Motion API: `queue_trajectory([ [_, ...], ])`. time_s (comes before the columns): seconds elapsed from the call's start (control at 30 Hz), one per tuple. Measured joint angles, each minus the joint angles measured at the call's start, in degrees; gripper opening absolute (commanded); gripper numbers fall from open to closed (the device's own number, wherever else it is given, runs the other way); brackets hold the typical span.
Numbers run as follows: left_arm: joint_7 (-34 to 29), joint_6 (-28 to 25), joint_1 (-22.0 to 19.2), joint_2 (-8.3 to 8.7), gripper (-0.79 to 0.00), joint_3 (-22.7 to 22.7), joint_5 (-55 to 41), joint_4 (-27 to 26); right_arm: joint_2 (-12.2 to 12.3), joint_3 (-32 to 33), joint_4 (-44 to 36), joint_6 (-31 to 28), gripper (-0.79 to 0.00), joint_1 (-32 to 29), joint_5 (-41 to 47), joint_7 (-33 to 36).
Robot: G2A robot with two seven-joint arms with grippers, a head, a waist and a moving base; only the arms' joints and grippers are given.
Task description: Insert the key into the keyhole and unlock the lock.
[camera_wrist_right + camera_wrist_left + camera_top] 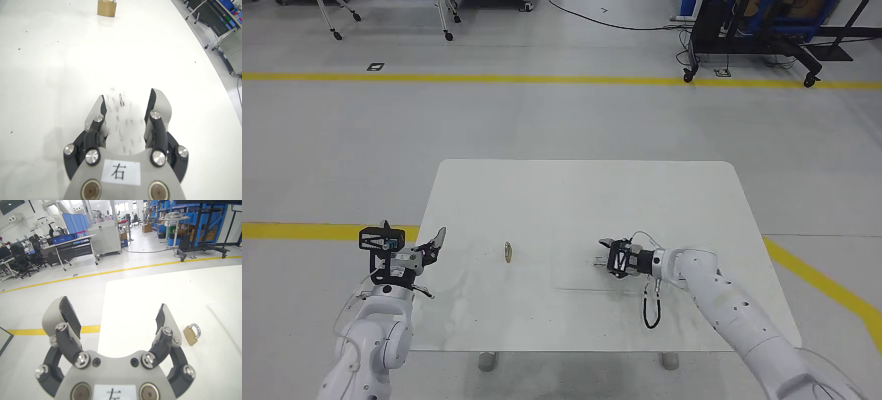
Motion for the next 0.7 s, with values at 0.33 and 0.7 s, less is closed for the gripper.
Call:
queue_trajectory([
  [0.33, 0.0, 0.0, 0.0, 0.0, 0.0, 0.0, 0.0, 0.0, -0.4, -1.6, 4.1, 1.4, -0.785, 2.3, 0.2, -3.3],
  [0.7, 0.0, 0.0, 0.0, 0.0, 0.0, 0.0, 0.0, 0.0, -0.1, -2.6, 4.3, 1.6, -0.785, 3.0, -1.2, -4.7],
])
